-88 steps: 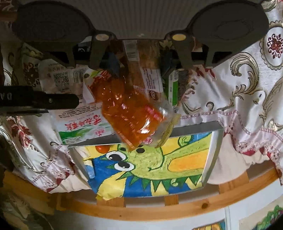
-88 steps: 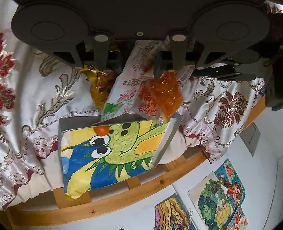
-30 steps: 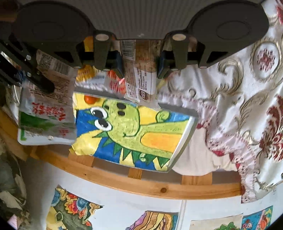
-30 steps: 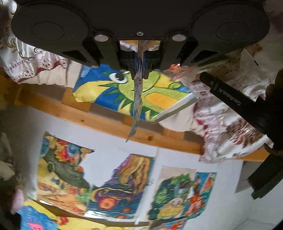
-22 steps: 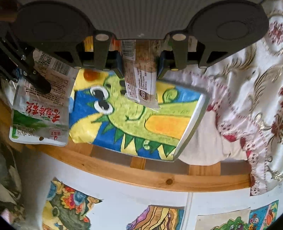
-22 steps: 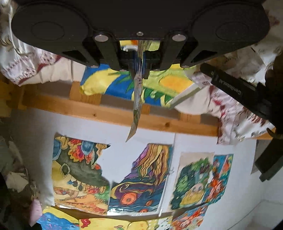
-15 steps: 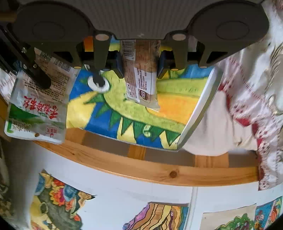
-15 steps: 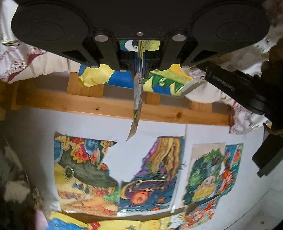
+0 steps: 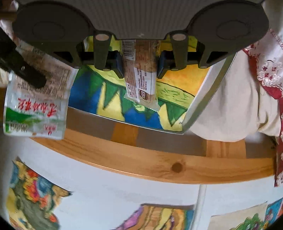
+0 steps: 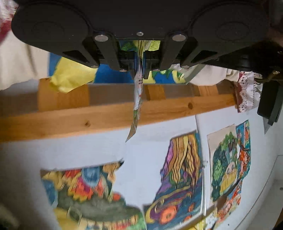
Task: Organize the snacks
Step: 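Carry the bread roll over the grey tray with the left tool and release it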
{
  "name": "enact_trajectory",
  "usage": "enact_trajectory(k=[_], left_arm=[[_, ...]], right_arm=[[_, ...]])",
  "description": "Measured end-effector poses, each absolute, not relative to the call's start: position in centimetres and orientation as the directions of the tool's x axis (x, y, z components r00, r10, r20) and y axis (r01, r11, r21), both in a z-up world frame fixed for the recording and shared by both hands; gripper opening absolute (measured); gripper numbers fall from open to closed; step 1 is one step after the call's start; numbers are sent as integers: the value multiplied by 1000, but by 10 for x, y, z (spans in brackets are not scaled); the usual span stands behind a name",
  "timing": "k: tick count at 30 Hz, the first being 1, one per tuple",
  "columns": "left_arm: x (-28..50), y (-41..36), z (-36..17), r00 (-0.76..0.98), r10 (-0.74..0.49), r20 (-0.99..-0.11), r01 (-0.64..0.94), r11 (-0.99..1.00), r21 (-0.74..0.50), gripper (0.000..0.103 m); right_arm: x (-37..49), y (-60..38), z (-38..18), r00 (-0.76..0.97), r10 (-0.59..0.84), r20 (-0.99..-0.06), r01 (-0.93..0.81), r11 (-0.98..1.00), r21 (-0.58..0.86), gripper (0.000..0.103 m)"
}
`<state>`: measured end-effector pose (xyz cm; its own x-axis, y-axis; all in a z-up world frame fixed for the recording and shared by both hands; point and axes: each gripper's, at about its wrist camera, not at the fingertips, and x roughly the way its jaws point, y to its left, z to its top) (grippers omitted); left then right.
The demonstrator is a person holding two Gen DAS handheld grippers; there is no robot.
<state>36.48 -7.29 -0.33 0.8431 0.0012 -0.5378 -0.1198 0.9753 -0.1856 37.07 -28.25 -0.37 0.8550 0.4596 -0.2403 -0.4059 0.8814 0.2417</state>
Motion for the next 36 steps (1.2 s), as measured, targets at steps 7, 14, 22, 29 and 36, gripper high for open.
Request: enact_trajectory(k=[7,14,22,29,36], left_arm=[[376,-62,-11,846,55,-531,-193,959,-208,43],[377,-64,-16,847,88,-524,-225,953,-203,43],[376,-63,-17,849,83,-522,-217,955,-201,43],[365,-51,-14,861,101,-498,-239,945,-222,56],[341,-40,0,896,115,-429,-254,925,-283,82]], right_arm=[[397,-256,-14,770,543,-335,-480,839,256,6],[400,-236,-23,692,599,-402,-536,800,268,9],[405,-231,-34,553,718,-423,-636,692,342,22],[401,-225,-27,496,779,-384,-710,618,337,34],[390,-234,-10,516,794,-320,-703,606,372,40]])
